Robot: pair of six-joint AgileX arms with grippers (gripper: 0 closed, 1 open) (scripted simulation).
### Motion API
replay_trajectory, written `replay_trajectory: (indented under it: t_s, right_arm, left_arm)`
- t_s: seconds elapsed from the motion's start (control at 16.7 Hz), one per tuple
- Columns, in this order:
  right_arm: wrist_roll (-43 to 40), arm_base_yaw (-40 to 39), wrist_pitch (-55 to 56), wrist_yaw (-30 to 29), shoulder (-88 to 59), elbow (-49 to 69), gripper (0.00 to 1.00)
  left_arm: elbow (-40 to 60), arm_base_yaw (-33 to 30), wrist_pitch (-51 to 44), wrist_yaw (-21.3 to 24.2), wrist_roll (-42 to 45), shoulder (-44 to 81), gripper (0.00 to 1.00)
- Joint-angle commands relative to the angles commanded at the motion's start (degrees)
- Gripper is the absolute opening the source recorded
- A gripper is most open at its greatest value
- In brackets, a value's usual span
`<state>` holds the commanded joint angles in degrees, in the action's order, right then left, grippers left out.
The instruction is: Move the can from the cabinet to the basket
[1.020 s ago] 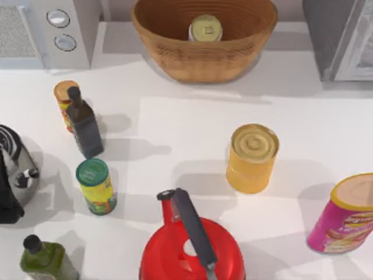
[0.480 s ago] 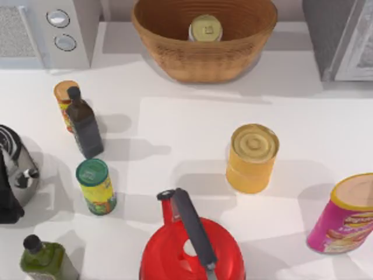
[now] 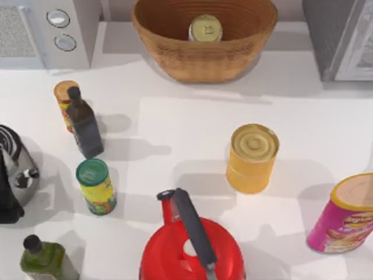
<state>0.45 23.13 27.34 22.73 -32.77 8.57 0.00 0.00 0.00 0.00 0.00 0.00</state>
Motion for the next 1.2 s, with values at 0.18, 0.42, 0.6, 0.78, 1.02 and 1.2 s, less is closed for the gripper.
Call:
replay_trajectory:
  t_s: [0.18,0.42,0.6,0.78,1.02,1.2]
  right_arm:
    - [0.2,10.5,12.4,10.3,-16.9,3.7,1.0]
    - [0.7,23.2,27.3,22.8,-37.6,8.2,1.0]
    - [1.1,30.4,35.9,30.0,-48.9,10.7,1.0]
    - [1.2,34.8,41.0,34.3,-55.0,12.2,1.0]
    - [1.2,35.6,41.9,35.2,-56.1,12.5,1.0]
    - [1.2,35.4,41.7,35.1,-56.0,12.3,1.0]
  left_arm:
    - [0.0,0.0,0.0,0.0,0.0,0.0,1.0]
    - [0.0,0.0,0.0,0.0,0.0,0.0,1.0]
    - [0.0,0.0,0.0,0.0,0.0,0.0,1.0]
    - [0.0,0.0,0.0,0.0,0.0,0.0,1.0]
    - [0.0,0.0,0.0,0.0,0.0,0.0,1.0]
    - [0.0,0.0,0.0,0.0,0.0,0.0,1.0]
